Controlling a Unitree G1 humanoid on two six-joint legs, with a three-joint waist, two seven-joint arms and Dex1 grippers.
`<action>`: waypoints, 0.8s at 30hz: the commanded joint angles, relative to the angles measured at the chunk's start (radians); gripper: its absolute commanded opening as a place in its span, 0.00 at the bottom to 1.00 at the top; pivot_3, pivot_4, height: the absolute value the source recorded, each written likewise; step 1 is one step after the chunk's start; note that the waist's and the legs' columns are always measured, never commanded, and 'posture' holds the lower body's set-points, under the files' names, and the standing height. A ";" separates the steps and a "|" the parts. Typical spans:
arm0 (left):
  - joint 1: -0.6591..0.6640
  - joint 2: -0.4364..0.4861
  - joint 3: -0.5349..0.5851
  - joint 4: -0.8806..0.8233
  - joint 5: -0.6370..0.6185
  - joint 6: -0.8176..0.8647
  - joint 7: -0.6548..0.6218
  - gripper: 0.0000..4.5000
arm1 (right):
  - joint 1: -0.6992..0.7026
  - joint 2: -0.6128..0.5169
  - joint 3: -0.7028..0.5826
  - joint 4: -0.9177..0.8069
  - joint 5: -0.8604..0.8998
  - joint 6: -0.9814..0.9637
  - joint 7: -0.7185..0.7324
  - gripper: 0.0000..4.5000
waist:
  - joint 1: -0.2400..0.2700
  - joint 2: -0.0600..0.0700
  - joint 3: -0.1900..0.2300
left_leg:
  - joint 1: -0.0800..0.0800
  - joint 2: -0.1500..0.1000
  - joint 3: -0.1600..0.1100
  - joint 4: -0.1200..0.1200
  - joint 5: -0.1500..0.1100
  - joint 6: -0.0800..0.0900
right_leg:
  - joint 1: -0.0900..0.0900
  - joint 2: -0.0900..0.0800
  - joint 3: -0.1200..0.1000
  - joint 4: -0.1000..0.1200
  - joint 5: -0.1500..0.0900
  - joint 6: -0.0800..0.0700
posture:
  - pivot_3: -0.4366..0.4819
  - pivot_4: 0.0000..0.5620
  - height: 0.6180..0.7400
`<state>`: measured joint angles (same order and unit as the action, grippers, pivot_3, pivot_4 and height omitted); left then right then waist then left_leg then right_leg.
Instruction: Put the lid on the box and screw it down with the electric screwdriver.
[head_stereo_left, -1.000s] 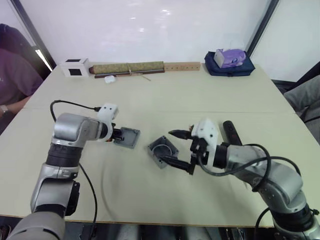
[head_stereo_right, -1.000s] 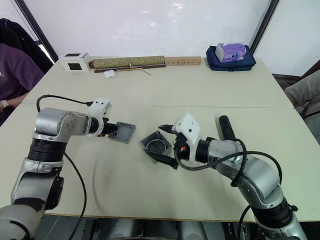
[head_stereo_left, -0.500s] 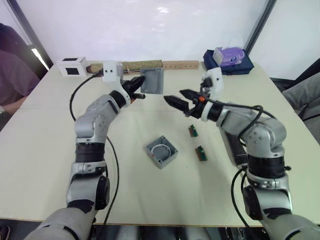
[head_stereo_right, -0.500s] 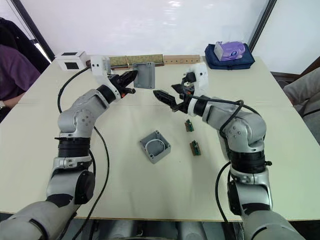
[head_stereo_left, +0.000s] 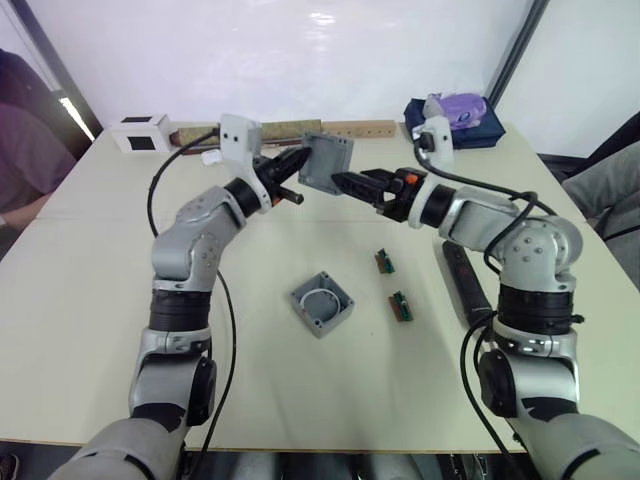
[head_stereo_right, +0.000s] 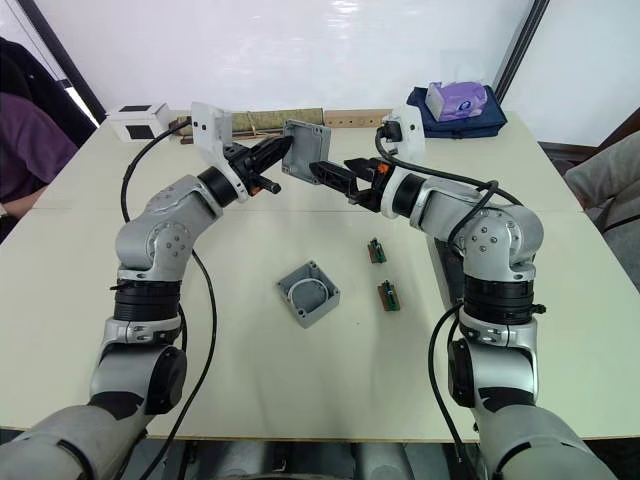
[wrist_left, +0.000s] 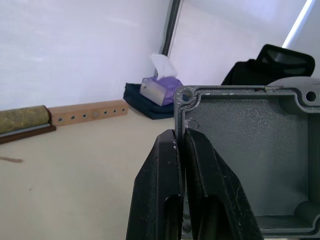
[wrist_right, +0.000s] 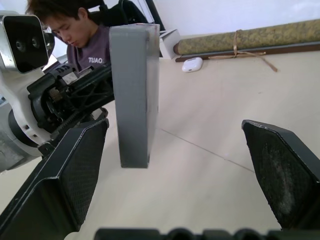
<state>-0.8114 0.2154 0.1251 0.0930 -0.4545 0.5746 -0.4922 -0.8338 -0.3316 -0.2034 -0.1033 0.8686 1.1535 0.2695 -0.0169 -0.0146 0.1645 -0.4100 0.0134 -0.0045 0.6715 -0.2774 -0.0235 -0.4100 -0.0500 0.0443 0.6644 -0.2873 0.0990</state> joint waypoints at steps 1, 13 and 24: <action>-0.013 0.008 -0.005 -0.049 -0.003 -0.026 -0.004 0.02 | -0.029 0.007 -0.023 -0.046 0.017 0.001 -0.022 1.00 | 0.000 0.000 0.000 | 0.000 0.000 0.000 0.000 0.000 0.000 | 0.000 0.000 0.000 0.000 0.000 0.000 | 0.48 0.27 1.00; -0.001 0.015 -0.021 -0.031 0.023 -0.047 -0.005 0.00 | -0.021 0.019 -0.035 -0.060 0.001 -0.016 -0.081 0.15 | -0.001 0.000 0.000 | 0.000 0.000 0.000 -0.003 0.000 0.000 | -0.001 0.001 0.000 -0.001 0.000 0.000 | 0.48 0.27 1.00; 0.006 0.033 -0.020 -0.035 0.015 -0.051 -0.019 0.19 | 0.016 0.052 -0.035 -0.074 0.022 -0.017 -0.115 0.03 | 0.000 0.000 0.000 | 0.000 0.000 0.000 -0.004 0.000 0.000 | -0.001 0.001 0.000 -0.001 0.000 0.000 | 0.48 0.27 1.00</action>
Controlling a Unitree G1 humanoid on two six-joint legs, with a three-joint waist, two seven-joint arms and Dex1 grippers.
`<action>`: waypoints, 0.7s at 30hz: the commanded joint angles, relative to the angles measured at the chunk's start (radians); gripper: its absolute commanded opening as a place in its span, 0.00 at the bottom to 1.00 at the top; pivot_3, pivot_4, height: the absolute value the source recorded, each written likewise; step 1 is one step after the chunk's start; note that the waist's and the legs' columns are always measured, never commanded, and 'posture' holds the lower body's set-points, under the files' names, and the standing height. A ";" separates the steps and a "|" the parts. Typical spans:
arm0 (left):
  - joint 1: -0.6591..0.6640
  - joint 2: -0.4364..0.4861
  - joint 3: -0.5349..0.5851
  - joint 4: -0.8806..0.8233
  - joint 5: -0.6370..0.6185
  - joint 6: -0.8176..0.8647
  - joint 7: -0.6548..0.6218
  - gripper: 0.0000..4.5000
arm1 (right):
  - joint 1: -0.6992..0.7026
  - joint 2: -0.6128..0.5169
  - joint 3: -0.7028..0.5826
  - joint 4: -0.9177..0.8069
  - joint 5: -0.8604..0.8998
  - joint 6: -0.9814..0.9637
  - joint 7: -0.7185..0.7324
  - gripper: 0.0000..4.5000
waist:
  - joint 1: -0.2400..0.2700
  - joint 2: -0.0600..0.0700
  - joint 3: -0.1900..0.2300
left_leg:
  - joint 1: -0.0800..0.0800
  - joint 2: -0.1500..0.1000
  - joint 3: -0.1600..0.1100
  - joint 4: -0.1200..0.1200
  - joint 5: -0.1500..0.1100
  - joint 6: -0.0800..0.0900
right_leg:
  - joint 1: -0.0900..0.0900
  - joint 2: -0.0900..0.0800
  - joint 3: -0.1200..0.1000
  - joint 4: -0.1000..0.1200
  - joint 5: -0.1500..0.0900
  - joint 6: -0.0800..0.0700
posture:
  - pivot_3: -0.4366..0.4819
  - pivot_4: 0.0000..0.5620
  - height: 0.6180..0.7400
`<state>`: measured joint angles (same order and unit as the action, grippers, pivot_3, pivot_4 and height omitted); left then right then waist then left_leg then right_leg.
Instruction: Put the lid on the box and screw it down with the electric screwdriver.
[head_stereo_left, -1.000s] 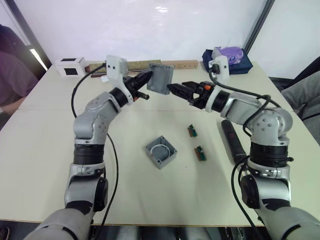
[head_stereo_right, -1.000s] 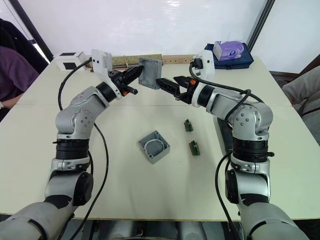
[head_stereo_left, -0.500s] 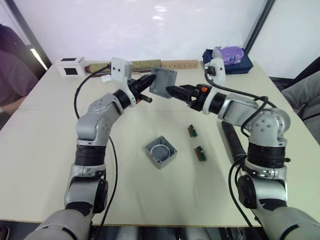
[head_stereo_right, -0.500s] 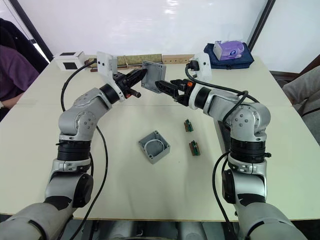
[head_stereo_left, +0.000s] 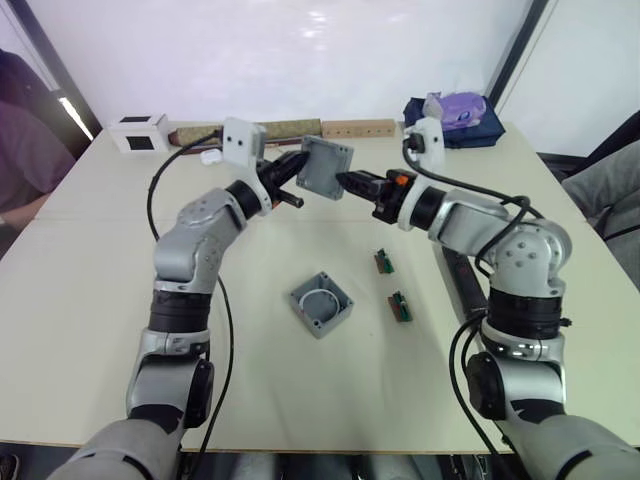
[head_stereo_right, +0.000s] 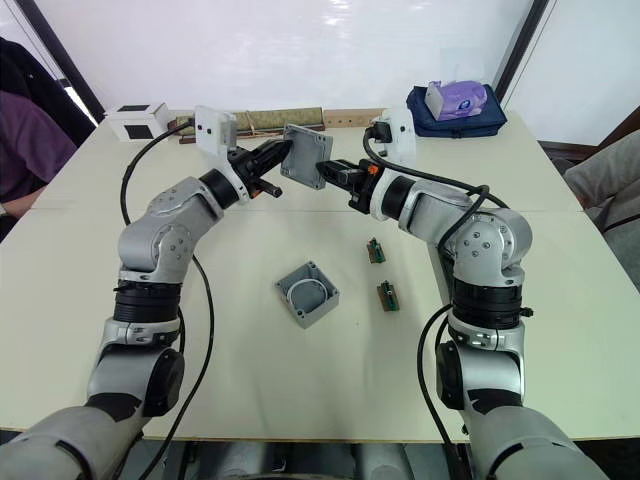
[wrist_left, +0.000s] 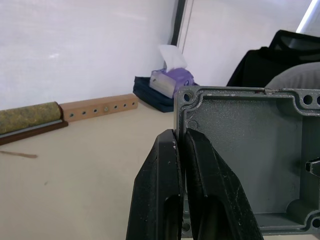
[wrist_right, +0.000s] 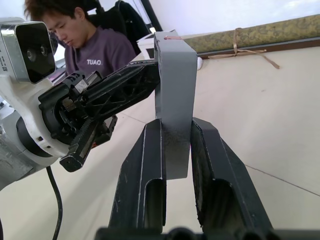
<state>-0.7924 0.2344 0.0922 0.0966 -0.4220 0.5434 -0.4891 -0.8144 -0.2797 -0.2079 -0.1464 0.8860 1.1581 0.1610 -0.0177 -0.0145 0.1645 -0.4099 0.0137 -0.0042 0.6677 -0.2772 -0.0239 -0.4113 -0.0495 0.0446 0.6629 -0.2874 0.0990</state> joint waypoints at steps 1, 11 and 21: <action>-0.015 0.017 0.021 -0.037 -0.025 -0.025 -0.030 0.22 | -0.001 0.001 -0.029 -0.032 0.004 -0.024 -0.006 0.03 | 0.001 0.000 0.000 | 0.000 0.000 0.000 0.000 0.000 0.000 | 0.000 0.000 0.000 0.000 0.000 0.000 | 0.48 0.27 1.00; -0.025 0.116 0.120 -0.052 -0.173 0.115 -0.104 0.82 | 0.038 -0.035 0.002 -0.074 -0.052 -0.080 0.013 0.03 | -0.002 0.000 0.000 | 0.000 0.001 0.000 0.000 0.000 0.000 | 0.000 0.001 0.000 0.000 0.000 0.000 | 0.48 0.27 1.00; -0.021 0.240 0.113 0.055 -0.161 0.162 -0.158 0.24 | 0.543 -0.546 0.533 -0.467 -0.929 -0.914 0.200 0.03 | 0.001 -0.001 0.001 | 0.000 -0.002 0.000 -0.003 0.000 0.000 | 0.002 0.000 0.000 -0.009 0.000 0.002 | 0.48 0.27 1.00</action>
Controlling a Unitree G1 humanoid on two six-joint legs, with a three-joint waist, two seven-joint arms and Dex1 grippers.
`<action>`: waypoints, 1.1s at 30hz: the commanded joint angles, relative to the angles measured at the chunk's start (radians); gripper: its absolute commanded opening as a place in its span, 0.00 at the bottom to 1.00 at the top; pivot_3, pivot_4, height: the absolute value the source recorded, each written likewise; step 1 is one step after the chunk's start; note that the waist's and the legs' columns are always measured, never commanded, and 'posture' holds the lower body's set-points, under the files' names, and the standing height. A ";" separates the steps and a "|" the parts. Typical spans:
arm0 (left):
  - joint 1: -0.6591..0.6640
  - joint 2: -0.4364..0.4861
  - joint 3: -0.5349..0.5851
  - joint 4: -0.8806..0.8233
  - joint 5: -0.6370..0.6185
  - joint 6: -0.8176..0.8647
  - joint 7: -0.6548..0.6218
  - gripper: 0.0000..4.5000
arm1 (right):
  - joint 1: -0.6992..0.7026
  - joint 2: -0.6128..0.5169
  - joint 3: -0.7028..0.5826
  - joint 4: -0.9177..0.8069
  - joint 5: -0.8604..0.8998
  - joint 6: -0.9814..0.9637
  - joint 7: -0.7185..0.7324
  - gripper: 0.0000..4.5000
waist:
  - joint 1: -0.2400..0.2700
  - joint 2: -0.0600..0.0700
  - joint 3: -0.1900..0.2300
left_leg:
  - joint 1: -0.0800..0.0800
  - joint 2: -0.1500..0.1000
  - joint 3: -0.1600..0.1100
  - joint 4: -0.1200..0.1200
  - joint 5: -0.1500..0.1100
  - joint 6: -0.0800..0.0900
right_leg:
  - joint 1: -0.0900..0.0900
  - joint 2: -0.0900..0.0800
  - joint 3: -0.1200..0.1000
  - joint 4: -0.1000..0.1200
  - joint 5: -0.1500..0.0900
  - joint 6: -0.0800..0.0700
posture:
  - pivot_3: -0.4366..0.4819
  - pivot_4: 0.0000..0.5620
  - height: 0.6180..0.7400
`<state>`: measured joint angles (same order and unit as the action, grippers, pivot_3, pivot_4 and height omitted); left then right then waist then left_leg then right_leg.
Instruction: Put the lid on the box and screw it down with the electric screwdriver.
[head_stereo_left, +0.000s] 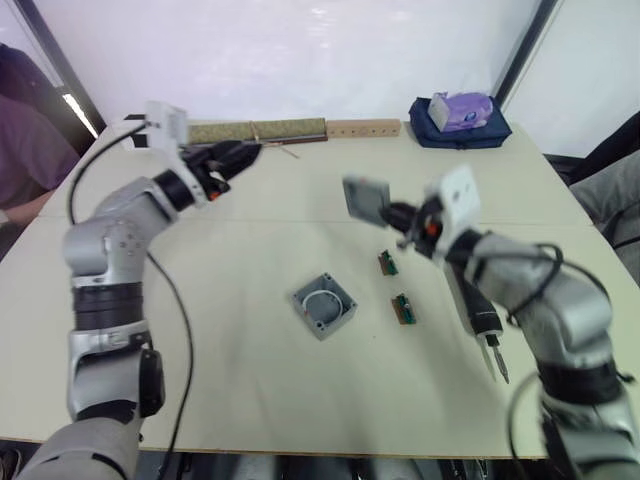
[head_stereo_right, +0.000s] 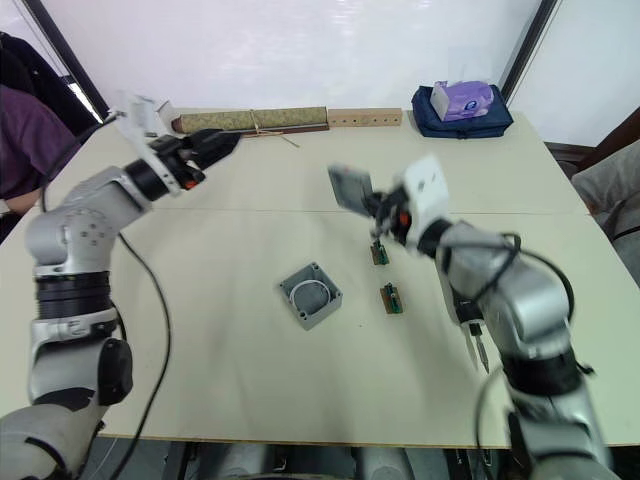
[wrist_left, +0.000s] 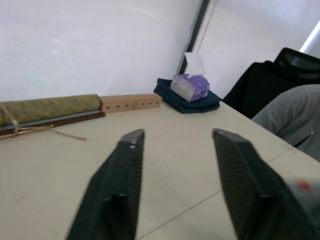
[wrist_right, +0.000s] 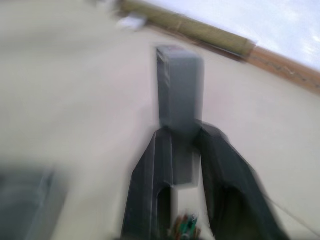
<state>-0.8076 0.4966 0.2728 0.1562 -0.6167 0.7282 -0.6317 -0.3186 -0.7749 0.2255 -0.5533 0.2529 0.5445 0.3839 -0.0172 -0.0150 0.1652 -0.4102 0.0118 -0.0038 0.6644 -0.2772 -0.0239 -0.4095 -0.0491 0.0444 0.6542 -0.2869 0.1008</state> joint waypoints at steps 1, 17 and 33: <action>-0.007 -0.033 -0.084 -0.005 0.037 -0.018 -0.016 0.15 | 0.076 -0.070 0.133 -0.041 -0.417 -0.379 -0.067 0.03 | 0.001 0.000 0.000 | 0.000 0.000 0.000 0.001 0.000 0.000 | 0.000 0.000 0.000 0.000 0.000 0.001 | 0.48 0.27 1.00; 0.059 -0.004 -0.369 -0.154 0.141 -0.047 -0.225 0.00 | 0.277 0.056 0.192 0.014 -1.155 -0.631 -0.213 0.03 | 0.004 -0.002 0.001 | 0.001 0.000 0.000 0.001 0.003 -0.006 | 0.001 0.002 0.001 0.001 0.001 0.000 | 0.48 0.27 1.00; 0.106 0.050 -0.483 -0.186 0.256 -0.132 -0.353 0.00 | 0.334 0.195 0.177 0.004 -1.222 -0.692 -0.138 0.03 | 0.005 -0.002 0.001 | 0.002 0.000 -0.001 0.001 0.003 -0.006 | 0.002 0.002 0.001 0.001 0.001 0.000 | 0.48 0.27 1.00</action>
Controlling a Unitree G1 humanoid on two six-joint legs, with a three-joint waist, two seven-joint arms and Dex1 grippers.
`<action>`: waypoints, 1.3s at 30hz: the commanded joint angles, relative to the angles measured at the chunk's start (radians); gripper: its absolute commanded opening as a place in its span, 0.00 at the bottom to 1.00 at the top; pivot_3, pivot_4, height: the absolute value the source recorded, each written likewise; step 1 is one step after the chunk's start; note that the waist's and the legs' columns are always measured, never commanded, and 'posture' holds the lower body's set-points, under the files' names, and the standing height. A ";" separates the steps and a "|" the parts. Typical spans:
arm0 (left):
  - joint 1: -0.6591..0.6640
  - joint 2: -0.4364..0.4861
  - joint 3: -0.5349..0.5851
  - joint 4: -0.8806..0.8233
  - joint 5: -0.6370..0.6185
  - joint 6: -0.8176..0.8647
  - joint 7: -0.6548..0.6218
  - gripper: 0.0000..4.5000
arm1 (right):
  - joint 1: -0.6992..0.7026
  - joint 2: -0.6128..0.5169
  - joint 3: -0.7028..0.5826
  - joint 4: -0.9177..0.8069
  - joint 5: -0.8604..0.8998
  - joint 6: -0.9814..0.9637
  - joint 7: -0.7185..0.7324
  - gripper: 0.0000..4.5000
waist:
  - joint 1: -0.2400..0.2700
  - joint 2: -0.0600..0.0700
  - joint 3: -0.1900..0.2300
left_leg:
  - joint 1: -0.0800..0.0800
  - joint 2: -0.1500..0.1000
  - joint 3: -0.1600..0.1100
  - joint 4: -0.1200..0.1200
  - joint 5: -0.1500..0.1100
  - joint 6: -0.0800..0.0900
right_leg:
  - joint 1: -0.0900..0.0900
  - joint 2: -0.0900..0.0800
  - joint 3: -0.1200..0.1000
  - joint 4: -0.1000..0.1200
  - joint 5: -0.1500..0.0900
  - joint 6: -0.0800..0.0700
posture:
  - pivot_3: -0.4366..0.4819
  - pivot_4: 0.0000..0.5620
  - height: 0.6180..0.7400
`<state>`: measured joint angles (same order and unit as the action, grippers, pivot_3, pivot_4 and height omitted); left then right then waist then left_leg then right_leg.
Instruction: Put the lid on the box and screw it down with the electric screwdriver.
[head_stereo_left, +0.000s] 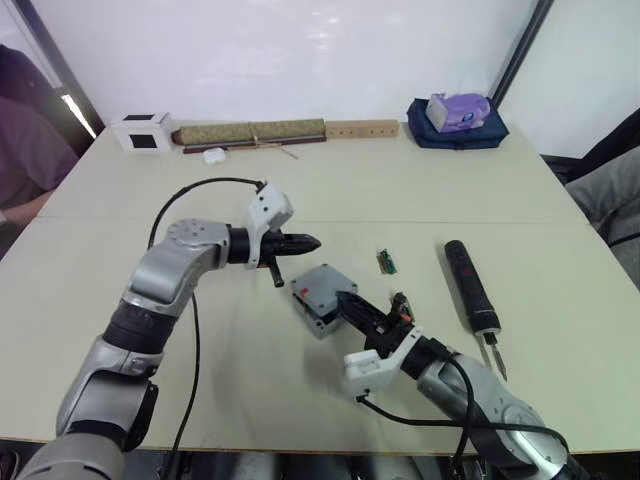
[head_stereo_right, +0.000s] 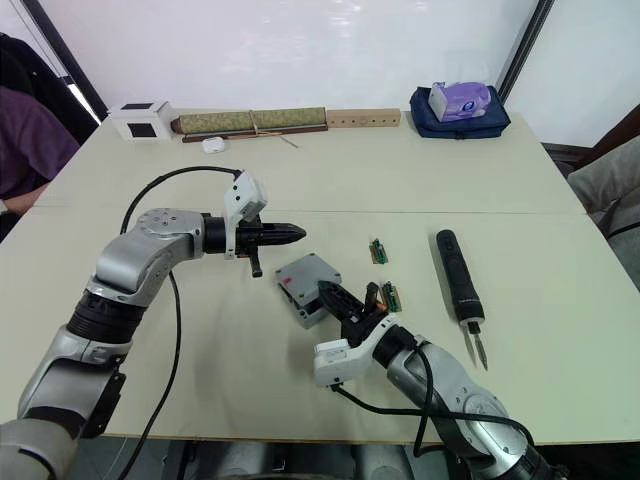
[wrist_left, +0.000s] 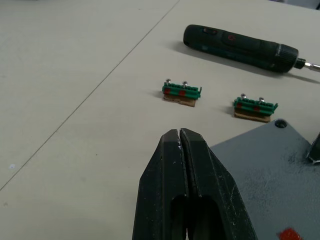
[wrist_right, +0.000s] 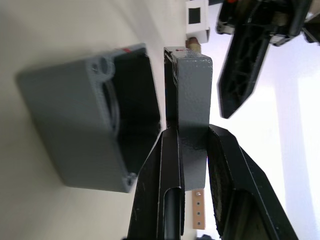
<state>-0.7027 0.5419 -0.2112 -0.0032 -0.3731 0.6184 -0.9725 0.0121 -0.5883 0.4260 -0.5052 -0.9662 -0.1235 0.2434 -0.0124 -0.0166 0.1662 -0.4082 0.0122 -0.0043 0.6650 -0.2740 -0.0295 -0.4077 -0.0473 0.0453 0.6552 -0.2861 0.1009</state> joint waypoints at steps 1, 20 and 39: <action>0.003 0.007 -0.002 -0.028 0.015 -0.025 -0.020 0.00 | 0.007 0.009 -0.025 -0.043 -0.003 -0.028 0.007 0.03 | -0.001 0.000 0.000 | 0.000 0.000 0.000 0.000 0.000 0.000 | 0.000 0.000 0.000 0.000 0.000 0.000 | 0.48 0.27 1.00; 0.097 0.095 -0.126 -0.059 0.140 -0.143 -0.170 0.00 | 0.024 0.038 -0.051 -0.005 0.025 -0.077 0.087 0.03 | -0.001 0.000 -0.001 | 0.002 0.000 0.000 0.000 0.000 0.000 | 0.003 0.000 0.000 0.001 0.000 0.000 | 0.48 0.27 1.00; 0.134 0.052 -0.178 0.106 0.251 -0.315 -0.183 0.00 | 0.126 0.032 -0.138 -0.106 0.065 -0.107 0.100 0.84 | 0.000 -0.001 -0.012 | 0.020 0.000 0.001 0.000 -0.003 0.005 | 0.020 0.000 0.000 0.000 -0.001 -0.002 | 0.48 0.27 1.00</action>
<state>-0.6050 0.5918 -0.3381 0.0540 -0.1628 0.2861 -1.1367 0.1311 -0.5517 0.3071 -0.5614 -0.9202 -0.2152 0.3481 -0.0126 -0.0175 0.1543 -0.3885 0.0126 -0.0037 0.6651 -0.2769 -0.0246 -0.3876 -0.0468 0.0453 0.6550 -0.2876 0.0990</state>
